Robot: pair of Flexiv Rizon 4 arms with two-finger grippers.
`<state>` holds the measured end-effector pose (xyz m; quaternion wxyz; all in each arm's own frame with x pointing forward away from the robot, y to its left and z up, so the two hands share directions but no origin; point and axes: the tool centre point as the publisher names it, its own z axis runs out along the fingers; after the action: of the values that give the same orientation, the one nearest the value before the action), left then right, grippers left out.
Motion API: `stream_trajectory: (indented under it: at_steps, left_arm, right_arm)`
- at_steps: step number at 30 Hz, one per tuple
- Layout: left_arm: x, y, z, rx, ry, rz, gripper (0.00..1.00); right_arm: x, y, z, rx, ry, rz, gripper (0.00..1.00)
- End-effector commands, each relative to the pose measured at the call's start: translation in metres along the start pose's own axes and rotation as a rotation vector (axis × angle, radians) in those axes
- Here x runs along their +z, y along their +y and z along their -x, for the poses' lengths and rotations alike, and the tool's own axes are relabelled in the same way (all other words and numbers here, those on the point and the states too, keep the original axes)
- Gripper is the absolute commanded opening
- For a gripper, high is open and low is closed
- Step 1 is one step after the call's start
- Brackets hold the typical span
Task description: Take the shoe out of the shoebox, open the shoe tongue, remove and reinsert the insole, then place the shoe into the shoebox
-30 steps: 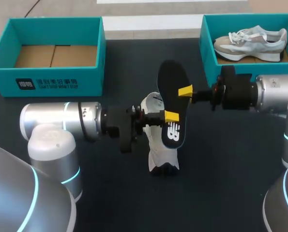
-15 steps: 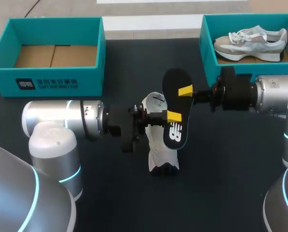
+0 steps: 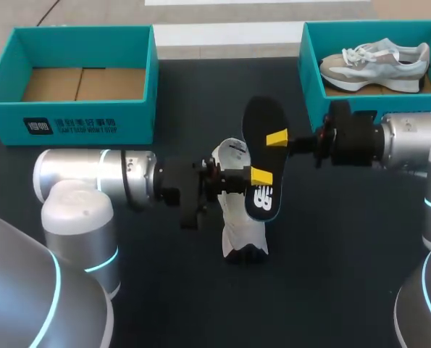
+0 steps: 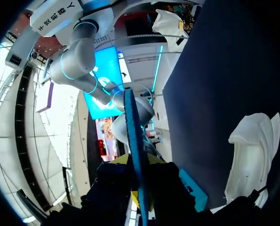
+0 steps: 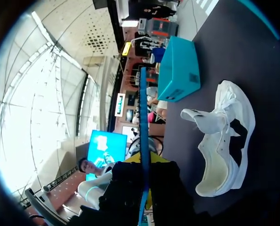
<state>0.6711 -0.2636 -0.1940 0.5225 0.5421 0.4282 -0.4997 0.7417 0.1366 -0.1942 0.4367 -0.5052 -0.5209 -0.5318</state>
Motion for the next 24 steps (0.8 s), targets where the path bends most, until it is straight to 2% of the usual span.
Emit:
stream_trajectory:
  at_steps: [1, 13, 15, 20, 24]
  left_arm:
    - [-0.014, 0.001, 0.007, -0.005, 0.022, -0.010, 1.00]
    - [-0.056, 0.014, 0.002, -0.012, 0.126, 0.019, 1.00]
    - [-0.059, 0.016, 0.004, 0.002, 0.205, 0.016, 1.00]
    - [-0.067, 0.031, 0.013, -0.064, 0.339, 0.078, 1.00]
    - [-0.068, 0.039, 0.025, -0.072, 0.435, 0.076, 1.00]
  right_arm:
    - [0.001, 0.004, 0.004, 0.008, 0.001, -0.009, 0.00]
    - [0.000, 0.008, 0.016, 0.037, -0.004, -0.018, 0.00]
    - [0.001, 0.008, 0.017, 0.039, -0.003, -0.020, 0.00]
    - [0.004, 0.005, 0.021, 0.040, 0.004, -0.021, 0.00]
    - [0.005, 0.002, 0.025, 0.043, 0.012, -0.017, 0.00]
